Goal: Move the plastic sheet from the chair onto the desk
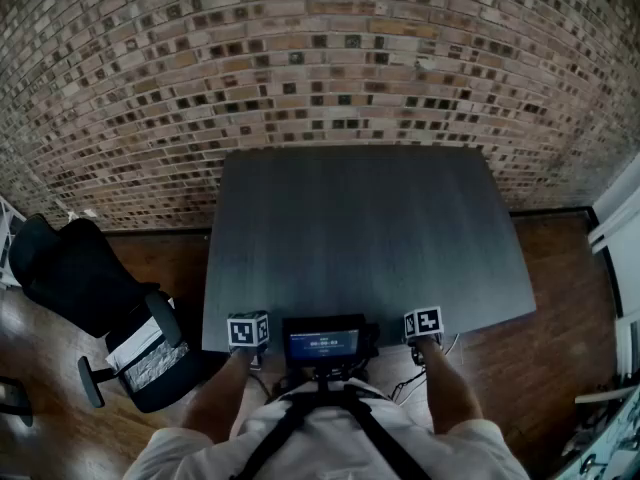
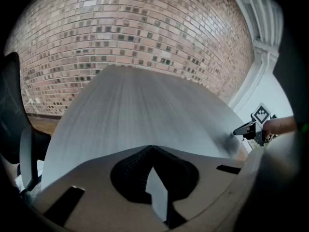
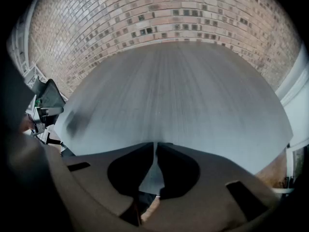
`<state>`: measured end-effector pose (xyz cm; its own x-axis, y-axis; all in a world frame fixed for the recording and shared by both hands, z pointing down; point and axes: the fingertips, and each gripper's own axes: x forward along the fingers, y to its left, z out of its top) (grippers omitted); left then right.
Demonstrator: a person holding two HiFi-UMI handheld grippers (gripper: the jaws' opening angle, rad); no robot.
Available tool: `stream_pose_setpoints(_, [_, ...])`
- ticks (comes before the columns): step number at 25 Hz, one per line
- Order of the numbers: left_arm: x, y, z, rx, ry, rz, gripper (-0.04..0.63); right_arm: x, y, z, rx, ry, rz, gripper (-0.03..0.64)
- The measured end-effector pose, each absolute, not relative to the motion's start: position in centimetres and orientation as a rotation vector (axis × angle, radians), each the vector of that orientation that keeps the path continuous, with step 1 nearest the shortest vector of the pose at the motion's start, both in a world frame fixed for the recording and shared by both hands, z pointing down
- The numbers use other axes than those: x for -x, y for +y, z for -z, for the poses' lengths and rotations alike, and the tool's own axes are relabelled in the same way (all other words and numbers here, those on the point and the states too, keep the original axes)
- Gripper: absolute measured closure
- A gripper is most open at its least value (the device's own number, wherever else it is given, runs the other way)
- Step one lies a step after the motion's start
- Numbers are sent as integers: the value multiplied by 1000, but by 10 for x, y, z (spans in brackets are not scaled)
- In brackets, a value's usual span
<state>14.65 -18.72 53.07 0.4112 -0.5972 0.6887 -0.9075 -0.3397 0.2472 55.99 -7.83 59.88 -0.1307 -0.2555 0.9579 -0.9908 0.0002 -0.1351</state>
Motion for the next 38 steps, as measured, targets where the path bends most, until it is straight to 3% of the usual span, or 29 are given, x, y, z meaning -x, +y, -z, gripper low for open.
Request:
stream_pose_setpoints(9, [-169,-179,-505,-2085,-1234,-465,595,-554,-80,-580,-1409,-1611,-1242,591])
stream_pose_setpoints(12, [-172,-178,-499,-2095,-1227,-416,595,-551,-84,-574,-1425,-1645,-1245,534])
stream_pose_setpoints(38, [-194,-175,-429,-2230,-1169,-250,594,-519,-125,-498,-1552,-1868,-1124,534])
